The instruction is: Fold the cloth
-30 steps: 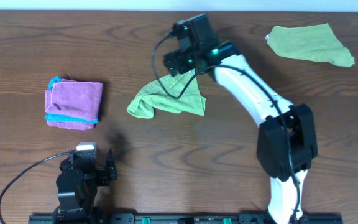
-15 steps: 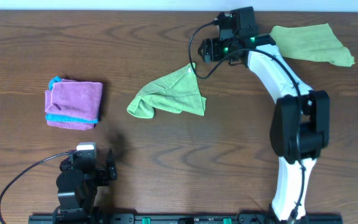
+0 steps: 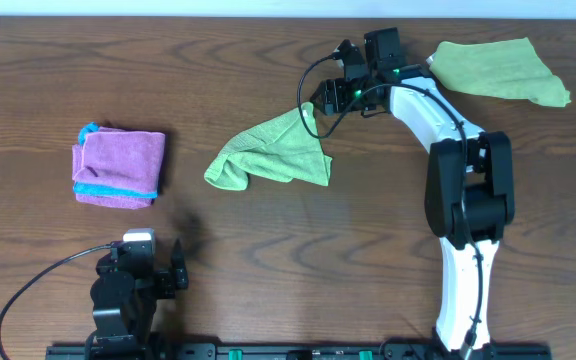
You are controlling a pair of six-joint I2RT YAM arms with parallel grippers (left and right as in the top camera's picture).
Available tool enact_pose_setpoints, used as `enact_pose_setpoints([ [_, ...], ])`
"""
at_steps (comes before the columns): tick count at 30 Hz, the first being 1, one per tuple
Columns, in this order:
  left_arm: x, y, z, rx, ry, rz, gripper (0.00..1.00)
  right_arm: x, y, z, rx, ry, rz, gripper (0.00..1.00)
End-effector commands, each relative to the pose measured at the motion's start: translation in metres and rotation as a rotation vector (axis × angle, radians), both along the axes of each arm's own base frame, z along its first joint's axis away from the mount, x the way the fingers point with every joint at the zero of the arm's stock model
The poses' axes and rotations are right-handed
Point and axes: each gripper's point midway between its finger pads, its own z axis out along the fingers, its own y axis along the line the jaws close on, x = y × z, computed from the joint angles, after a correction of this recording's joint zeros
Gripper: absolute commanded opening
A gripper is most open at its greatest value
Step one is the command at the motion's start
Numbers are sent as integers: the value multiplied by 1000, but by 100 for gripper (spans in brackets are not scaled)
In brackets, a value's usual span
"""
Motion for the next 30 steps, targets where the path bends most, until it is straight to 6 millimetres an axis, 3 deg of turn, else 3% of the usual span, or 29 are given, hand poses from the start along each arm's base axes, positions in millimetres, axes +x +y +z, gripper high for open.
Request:
enact_pose_setpoints([
  [1, 0, 2, -2, 1, 2, 12, 95, -2, 10, 6, 47, -18, 68, 72],
  [6, 0, 2, -2, 1, 2, 12, 96, -6, 11, 24, 131, -18, 106, 74],
  [15, 0, 2, -2, 1, 2, 12, 95, -9, -3, 59, 113, -80, 132, 75],
  [24, 0, 2, -2, 1, 2, 12, 95, -32, 13, 52, 71, -82, 265, 73],
  [30, 0, 2, -2, 1, 2, 12, 95, -33, 22, 46, 43, -113, 310, 72],
])
